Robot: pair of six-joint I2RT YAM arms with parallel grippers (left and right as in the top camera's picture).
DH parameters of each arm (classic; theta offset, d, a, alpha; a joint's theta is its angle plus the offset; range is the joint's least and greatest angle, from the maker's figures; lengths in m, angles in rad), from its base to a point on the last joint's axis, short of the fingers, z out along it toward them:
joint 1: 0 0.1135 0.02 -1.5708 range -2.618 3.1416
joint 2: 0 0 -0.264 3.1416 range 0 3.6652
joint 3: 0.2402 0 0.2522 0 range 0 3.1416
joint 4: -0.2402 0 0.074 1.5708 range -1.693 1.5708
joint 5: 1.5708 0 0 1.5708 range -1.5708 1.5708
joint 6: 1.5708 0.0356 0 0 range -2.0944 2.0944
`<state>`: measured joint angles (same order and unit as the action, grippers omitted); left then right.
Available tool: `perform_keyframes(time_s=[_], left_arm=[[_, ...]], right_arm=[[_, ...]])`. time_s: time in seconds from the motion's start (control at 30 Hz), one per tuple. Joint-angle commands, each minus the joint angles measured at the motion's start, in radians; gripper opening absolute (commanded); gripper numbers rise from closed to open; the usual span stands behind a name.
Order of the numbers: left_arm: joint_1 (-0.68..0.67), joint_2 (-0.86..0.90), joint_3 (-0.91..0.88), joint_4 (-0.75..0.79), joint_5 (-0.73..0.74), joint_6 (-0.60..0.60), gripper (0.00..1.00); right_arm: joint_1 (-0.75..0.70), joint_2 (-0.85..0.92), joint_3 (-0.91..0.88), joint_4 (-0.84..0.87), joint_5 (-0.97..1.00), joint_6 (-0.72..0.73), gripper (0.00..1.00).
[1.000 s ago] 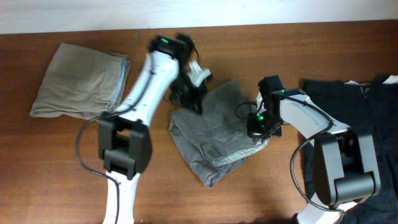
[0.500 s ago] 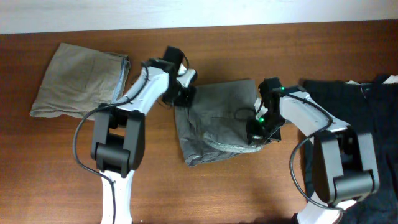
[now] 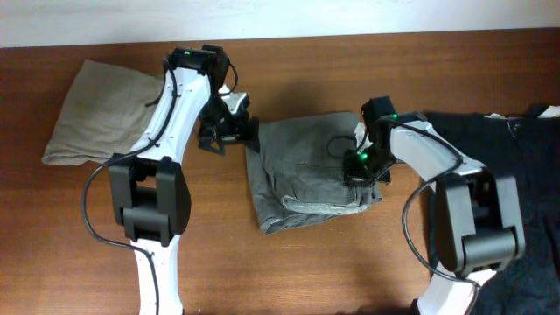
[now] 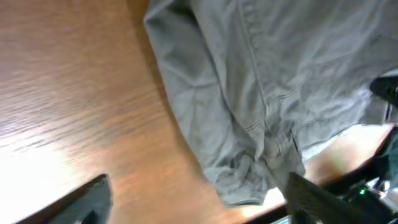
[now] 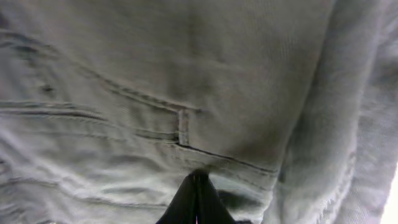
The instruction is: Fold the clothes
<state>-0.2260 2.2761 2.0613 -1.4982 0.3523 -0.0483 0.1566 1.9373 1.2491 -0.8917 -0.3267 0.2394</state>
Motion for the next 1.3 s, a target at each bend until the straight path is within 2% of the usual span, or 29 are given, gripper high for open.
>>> perform_keyframes(time_s=[0.0, 0.03, 0.2, 0.53, 0.6, 0.63, 0.67, 0.73, 0.83, 0.87, 0.9, 1.07, 1.13, 1.27], left_arm=[[-0.007, 0.003, -0.164, 0.084, 0.077, -0.088, 0.92], [-0.007, 0.003, -0.228, 0.137, 0.107, -0.117, 0.99], [-0.01, 0.003, -0.413, 0.372, 0.237, -0.219, 0.99], [-0.084, 0.003, -0.641, 0.652, 0.412, -0.423, 0.98], [-0.103, 0.003, -0.687, 0.738, 0.415, -0.464, 0.89], [-0.106, 0.003, -0.696, 0.771, 0.415, -0.477, 0.77], [-0.106, 0.003, -0.7, 0.796, 0.415, -0.484, 0.72], [-0.106, 0.003, -0.699, 0.85, 0.415, -0.509, 0.44], [-0.106, 0.003, -0.699, 0.86, 0.415, -0.509, 0.23], [-0.105, 0.003, -0.699, 0.86, 0.414, -0.508, 0.09], [-0.104, 0.002, -0.699, 0.86, 0.41, -0.504, 0.01], [-0.06, -0.052, -0.699, 0.854, 0.41, -0.417, 0.01], [-0.013, -0.125, -0.695, 0.859, 0.399, -0.372, 0.01], [0.095, -0.259, -0.656, 0.883, 0.431, -0.369, 0.01]], right_arm=[[0.0, 0.016, 0.004, -0.001, 0.016, -0.003, 0.04], [0.0, 0.016, 0.004, -0.001, 0.016, -0.003, 0.04], [0.0, 0.016, 0.004, -0.005, 0.016, -0.003, 0.04], [0.0, 0.016, 0.004, -0.008, 0.016, -0.004, 0.04], [0.0, 0.016, 0.004, -0.008, 0.016, -0.003, 0.04], [0.0, 0.016, 0.004, -0.008, 0.016, -0.003, 0.04], [0.0, 0.016, 0.004, -0.008, 0.016, -0.003, 0.04], [0.0, 0.016, 0.004, -0.009, 0.016, -0.003, 0.04], [0.0, 0.016, 0.004, -0.01, 0.016, -0.003, 0.04], [0.0, 0.016, 0.004, -0.01, 0.016, -0.003, 0.04], [0.0, 0.016, 0.004, -0.013, 0.016, -0.003, 0.04], [-0.009, -0.006, 0.041, -0.119, 0.016, -0.015, 0.04], [-0.023, -0.042, 0.114, -0.213, 0.012, -0.04, 0.04], [-0.026, -0.098, 0.241, -0.292, 0.013, -0.061, 0.04]])
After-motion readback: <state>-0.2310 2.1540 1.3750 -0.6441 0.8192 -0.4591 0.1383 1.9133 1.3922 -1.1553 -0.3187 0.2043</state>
